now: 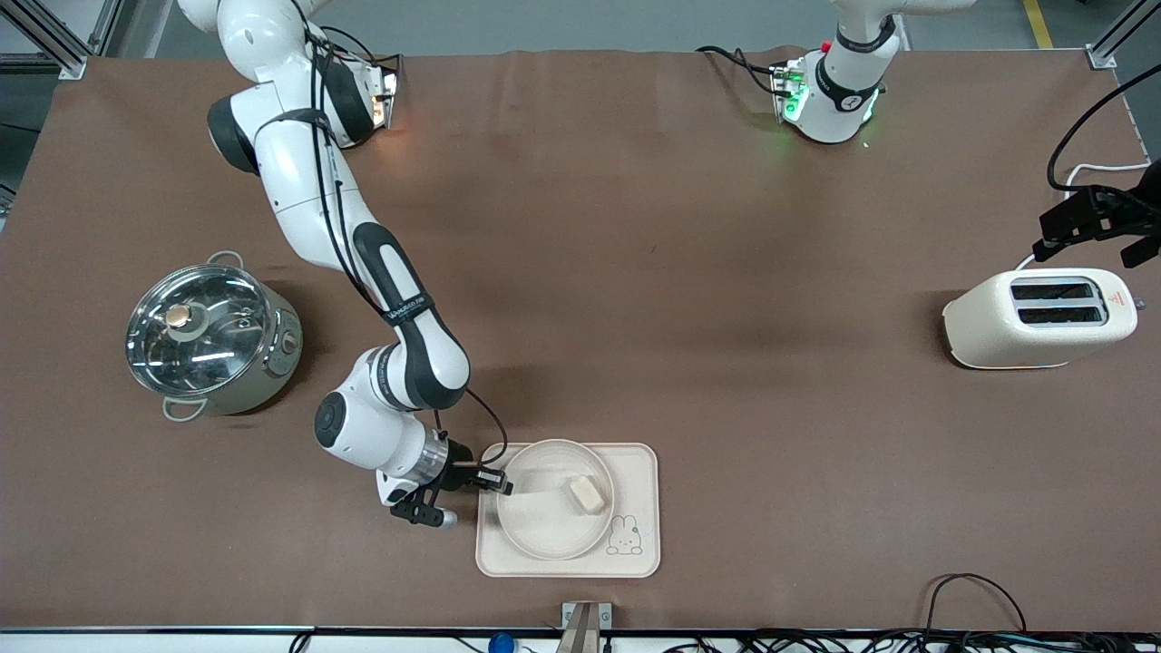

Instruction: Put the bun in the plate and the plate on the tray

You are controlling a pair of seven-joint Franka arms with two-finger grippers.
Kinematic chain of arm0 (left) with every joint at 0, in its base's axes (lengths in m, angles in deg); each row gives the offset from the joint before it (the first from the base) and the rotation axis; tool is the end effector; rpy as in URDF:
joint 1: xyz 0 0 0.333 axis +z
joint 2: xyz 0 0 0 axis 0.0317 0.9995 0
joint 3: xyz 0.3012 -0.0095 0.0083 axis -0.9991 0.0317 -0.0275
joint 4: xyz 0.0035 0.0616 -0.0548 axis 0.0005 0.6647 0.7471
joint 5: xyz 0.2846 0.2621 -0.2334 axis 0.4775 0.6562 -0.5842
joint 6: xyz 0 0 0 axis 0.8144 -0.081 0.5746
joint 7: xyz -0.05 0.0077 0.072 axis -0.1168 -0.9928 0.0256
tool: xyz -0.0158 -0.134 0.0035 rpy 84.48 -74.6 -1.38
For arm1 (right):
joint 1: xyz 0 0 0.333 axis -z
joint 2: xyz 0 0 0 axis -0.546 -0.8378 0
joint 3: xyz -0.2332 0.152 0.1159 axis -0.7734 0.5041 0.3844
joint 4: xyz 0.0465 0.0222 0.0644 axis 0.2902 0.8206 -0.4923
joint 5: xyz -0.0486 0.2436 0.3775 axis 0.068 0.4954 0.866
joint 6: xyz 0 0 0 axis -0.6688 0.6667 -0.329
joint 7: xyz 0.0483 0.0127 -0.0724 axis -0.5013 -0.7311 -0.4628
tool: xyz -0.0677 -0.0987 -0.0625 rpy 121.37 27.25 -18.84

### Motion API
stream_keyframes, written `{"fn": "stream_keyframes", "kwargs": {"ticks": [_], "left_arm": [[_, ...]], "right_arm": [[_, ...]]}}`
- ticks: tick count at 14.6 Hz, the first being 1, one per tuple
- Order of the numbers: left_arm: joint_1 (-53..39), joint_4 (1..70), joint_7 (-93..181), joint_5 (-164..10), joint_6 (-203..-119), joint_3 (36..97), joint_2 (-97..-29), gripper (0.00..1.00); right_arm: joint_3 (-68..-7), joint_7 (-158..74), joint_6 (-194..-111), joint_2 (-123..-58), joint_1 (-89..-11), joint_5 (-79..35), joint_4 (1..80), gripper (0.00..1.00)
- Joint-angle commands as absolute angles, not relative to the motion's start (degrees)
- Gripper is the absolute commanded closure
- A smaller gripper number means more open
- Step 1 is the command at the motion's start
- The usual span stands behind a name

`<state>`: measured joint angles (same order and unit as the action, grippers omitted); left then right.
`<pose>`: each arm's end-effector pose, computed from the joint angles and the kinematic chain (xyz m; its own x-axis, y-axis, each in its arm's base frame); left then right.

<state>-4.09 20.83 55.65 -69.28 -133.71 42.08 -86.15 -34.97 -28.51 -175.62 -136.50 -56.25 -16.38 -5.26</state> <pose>0.6286 -0.0003 0.6066 0.9949 -0.0850 0.0535 -0.0859 -0.9962 0.0144 0.7928 0.3293 0.1002 0.9623 -0.2657 0.0584 -0.1895 -0.8086 -0.5570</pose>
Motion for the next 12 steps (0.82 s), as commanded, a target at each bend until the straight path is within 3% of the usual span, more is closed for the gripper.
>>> {"fn": "stream_keyframes", "kwargs": {"ticks": [1,5,8,12], "left_arm": [[-4.95,20.41,52.37,-69.77,-132.53,42.03,-86.84,0.00],[-4.95,19.79,52.18,-69.68,-132.62,43.00,-86.06,0.00],[-4.78,18.30,52.53,-69.68,-132.62,43.17,-85.87,0.00],[-4.69,18.30,52.53,-69.42,-132.53,43.00,-86.05,0.00]], "right_arm": [[-36.01,-24.38,-178.37,-138.23,-57.44,-17.78,-7.28,0.58],[-35.83,-23.94,-174.37,-134.91,-56.47,-17.78,-7.19,0.04],[-36.09,-24.02,-160.96,-130.07,-52.54,-18.30,-6.75,0.00],[-40.83,-24.90,-138.02,-118.84,-49.19,-30.49,-5.61,0.00]]}}
